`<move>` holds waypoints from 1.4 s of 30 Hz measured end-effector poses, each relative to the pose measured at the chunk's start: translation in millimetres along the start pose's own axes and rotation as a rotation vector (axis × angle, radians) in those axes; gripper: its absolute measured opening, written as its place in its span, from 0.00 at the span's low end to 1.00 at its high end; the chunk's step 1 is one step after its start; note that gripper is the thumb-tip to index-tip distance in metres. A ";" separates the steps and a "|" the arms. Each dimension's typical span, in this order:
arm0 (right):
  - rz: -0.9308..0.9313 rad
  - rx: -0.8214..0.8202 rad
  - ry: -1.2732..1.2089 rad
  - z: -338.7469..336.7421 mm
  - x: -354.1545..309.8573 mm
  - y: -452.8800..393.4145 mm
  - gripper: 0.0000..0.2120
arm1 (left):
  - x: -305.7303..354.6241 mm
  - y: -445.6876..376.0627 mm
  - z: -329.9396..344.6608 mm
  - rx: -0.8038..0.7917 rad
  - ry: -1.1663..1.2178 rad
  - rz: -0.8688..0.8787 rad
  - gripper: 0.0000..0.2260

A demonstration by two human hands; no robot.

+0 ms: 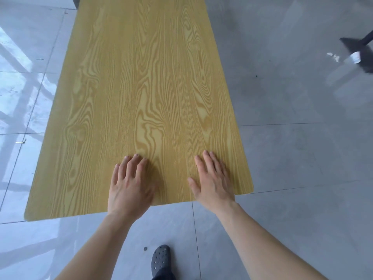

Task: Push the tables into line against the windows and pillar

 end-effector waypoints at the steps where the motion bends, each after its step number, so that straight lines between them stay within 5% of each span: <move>1: -0.010 -0.051 -0.029 -6.1 2.6 -1.0 0.33 | 3.6 -2.5 -2.7 -0.044 -0.003 -0.030 0.31; 7: 0.014 -0.327 -0.070 -49.5 34.5 0.1 0.27 | 43.3 -27.8 -17.7 -0.282 -0.091 -0.101 0.29; 15: 0.062 -0.344 -0.124 -109.4 137.4 0.2 0.27 | 184.2 -79.2 -21.8 -0.482 -0.115 0.059 0.28; 28: 0.111 -0.183 -0.131 -228.6 397.8 -48.9 0.27 | 463.1 -211.3 -22.3 -0.396 -0.112 0.162 0.29; 42: 0.097 -0.111 -0.033 -325.3 556.7 -278.9 0.27 | 584.3 -478.4 -1.7 -0.329 -0.079 0.177 0.29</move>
Point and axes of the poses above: each hand's wrist, its own y-axis away from the middle knuckle, its own z-axis out of the palm, x = y × z, the point moved 6 cm from there along -y, towards the middle knuckle, and after that the axes turned 4 degrees about y, right-handed, at the moved point
